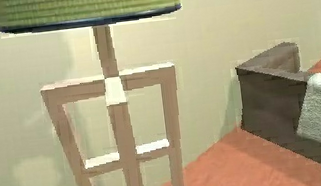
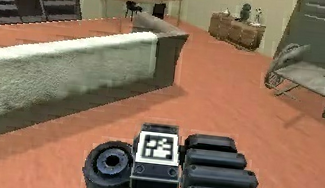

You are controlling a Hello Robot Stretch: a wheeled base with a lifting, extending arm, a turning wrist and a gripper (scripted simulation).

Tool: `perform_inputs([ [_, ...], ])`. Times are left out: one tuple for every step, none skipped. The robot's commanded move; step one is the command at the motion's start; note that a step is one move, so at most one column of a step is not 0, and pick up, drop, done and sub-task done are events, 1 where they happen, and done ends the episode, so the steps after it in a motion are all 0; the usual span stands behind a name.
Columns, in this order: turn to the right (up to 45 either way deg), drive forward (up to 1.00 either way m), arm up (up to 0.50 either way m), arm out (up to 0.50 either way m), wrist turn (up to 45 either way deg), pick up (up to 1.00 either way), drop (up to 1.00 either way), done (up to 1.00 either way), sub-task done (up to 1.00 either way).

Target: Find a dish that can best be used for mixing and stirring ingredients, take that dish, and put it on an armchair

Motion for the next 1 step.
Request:
perform_inputs([
  [-45.0,0.0,0.0,0.0,0.0,0.0,0.0,0.0,0.0],
])
